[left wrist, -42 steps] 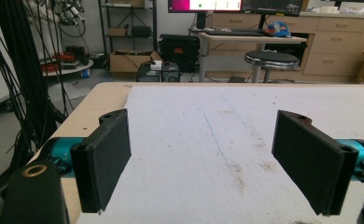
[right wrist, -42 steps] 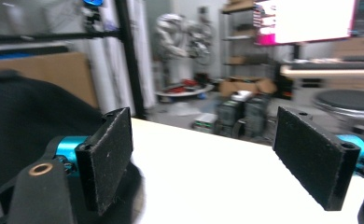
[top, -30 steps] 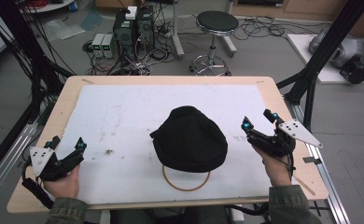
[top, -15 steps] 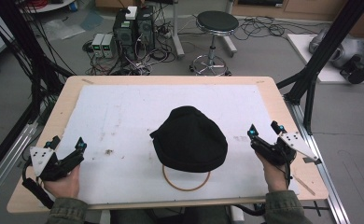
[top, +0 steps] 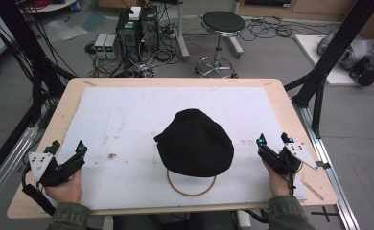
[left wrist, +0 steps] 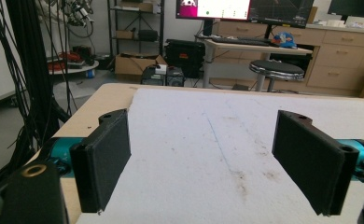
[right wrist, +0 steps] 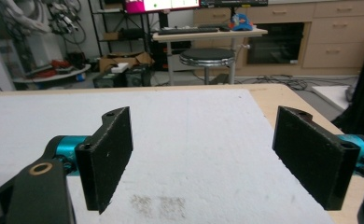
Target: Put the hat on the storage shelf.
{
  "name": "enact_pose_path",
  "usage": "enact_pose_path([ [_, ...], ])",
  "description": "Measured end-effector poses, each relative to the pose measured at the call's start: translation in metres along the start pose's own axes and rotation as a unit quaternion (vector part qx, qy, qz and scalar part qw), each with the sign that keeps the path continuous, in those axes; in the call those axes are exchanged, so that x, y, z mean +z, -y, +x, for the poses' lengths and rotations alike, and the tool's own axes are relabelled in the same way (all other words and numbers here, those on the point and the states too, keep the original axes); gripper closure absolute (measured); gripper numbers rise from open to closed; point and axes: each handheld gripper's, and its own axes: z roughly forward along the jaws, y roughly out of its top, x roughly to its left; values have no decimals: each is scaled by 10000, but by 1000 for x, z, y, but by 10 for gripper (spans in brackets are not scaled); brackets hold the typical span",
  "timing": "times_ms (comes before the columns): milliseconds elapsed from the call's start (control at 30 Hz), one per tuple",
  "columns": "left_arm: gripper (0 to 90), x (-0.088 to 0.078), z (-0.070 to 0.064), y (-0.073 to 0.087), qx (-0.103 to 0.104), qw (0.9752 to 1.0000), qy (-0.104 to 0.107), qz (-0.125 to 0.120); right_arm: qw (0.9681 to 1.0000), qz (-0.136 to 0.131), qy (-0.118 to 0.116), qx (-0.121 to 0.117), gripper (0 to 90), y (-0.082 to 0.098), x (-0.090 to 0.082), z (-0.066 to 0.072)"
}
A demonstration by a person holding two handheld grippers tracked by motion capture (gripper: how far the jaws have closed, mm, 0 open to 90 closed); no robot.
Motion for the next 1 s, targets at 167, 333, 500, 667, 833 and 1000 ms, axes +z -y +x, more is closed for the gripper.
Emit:
enact_pose_path([
  [167,195,1,0,0,16,10000,10,12,10000,-37,79,44,195,1,0,-1],
  [333,195,1,1,1,20,10000,16,32,9999,-18,118,88,195,2,0,-3],
  [500,195,1,0,1,22,10000,22,32,9999,22,157,56,193,4,0,-5],
  [667,194,2,0,1,27,10000,26,29,9998,-18,194,-53,189,4,-1,-5],
  [833,194,2,0,1,36,10000,33,41,9999,12,149,-73,188,5,-1,-3],
  [1000,194,2,0,1,36,10000,37,47,9999,44,139,-79,187,6,0,-4],
])
